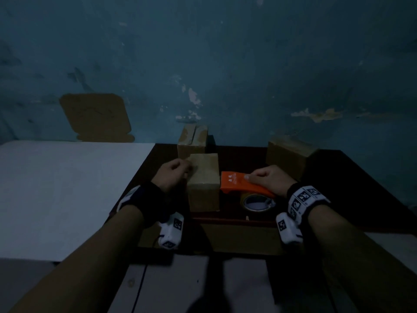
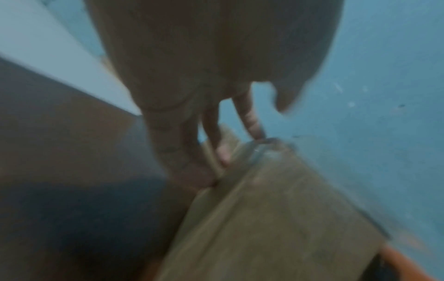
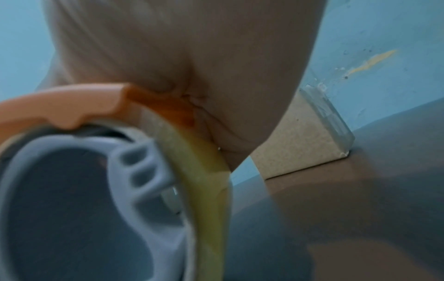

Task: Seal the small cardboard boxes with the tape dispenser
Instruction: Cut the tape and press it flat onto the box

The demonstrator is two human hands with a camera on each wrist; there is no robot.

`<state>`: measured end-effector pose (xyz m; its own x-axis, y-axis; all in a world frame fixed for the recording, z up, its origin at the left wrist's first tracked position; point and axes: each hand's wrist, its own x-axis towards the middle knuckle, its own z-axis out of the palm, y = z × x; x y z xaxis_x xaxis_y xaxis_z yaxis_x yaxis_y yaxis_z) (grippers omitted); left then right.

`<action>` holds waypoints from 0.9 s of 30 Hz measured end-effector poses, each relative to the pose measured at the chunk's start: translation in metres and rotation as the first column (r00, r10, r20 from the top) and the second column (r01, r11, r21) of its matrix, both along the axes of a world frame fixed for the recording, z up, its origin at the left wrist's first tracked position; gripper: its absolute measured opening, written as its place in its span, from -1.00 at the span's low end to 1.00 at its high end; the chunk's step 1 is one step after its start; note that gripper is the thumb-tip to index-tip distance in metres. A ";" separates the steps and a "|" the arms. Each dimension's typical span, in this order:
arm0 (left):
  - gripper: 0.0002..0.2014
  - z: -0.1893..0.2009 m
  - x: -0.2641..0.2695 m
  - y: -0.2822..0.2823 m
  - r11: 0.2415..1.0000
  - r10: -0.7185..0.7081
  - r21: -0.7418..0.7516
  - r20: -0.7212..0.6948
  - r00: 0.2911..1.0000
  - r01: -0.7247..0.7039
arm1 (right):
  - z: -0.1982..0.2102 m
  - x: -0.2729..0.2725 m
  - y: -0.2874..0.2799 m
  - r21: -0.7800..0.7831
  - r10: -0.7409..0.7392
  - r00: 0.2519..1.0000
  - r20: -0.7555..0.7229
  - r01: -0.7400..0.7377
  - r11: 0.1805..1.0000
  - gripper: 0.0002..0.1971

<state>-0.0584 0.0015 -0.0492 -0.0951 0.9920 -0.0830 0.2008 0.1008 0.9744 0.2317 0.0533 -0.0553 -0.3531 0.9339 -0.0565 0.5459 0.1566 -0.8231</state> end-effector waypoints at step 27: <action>-0.52 -0.002 0.001 0.022 0.986 -0.137 -0.112 -0.165 0.977 0.120 | 0.004 0.024 0.005 0.147 0.122 0.988 0.094 -0.135 0.980 -0.60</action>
<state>-0.0573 0.0231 -0.0515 0.0112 0.9842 -0.1766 0.3814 0.1591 0.9106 0.2556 0.0580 -0.0514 -0.4710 0.8808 0.0488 0.5791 0.3504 -0.7361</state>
